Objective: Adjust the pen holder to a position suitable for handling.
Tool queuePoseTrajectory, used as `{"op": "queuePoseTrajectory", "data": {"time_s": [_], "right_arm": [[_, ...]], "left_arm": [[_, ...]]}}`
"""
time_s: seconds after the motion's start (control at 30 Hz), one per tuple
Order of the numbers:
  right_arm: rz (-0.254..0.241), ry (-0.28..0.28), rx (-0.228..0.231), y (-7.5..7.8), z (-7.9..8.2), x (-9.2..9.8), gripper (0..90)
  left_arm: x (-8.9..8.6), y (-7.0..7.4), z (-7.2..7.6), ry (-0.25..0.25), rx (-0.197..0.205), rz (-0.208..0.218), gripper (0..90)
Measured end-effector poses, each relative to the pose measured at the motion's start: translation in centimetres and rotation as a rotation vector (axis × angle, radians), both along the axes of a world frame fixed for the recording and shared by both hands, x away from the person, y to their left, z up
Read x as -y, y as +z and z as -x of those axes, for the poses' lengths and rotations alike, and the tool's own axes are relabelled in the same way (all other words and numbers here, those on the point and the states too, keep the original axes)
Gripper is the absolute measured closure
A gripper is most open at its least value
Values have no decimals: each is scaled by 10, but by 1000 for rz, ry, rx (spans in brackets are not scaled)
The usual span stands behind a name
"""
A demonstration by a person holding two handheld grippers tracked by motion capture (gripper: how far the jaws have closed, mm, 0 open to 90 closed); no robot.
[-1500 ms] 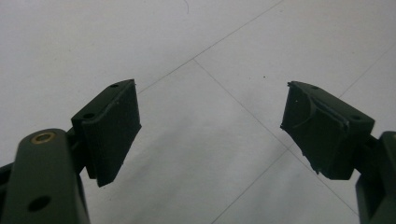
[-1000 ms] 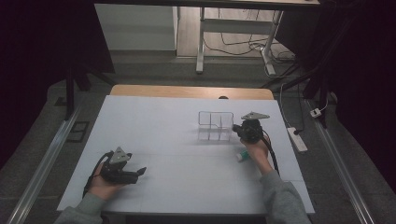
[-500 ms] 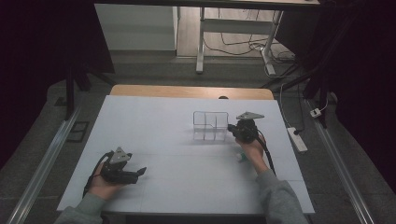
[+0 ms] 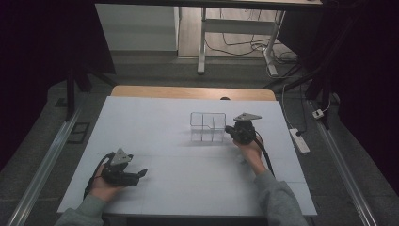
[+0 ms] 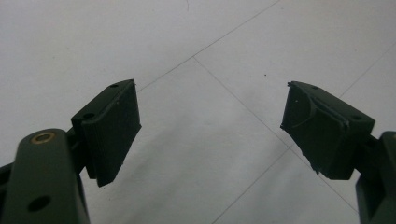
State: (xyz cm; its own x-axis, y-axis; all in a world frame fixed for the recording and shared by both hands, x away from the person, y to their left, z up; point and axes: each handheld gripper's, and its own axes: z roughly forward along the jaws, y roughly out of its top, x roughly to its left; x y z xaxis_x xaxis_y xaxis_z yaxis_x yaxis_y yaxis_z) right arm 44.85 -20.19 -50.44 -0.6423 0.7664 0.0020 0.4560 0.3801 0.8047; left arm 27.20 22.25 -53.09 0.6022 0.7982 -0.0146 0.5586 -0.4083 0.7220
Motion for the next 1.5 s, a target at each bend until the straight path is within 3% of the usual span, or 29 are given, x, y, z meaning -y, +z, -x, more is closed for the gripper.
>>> {"op": "queuePoseTrajectory", "data": {"time_s": [0.33, 0.6, 1.5], "right_arm": [[32, 36, -5, -1, -1, -21, 898], [21, 48, -6, -2, -1, -28, 898], [28, 95, -17, -3, 4, -39, 894]], "left_arm": [[0, 0, 0, -3, 2, 0, 188], [0, 0, 0, -5, 0, -1, 188], [-1, 0, 1, -7, 1, -5, 188]]}}
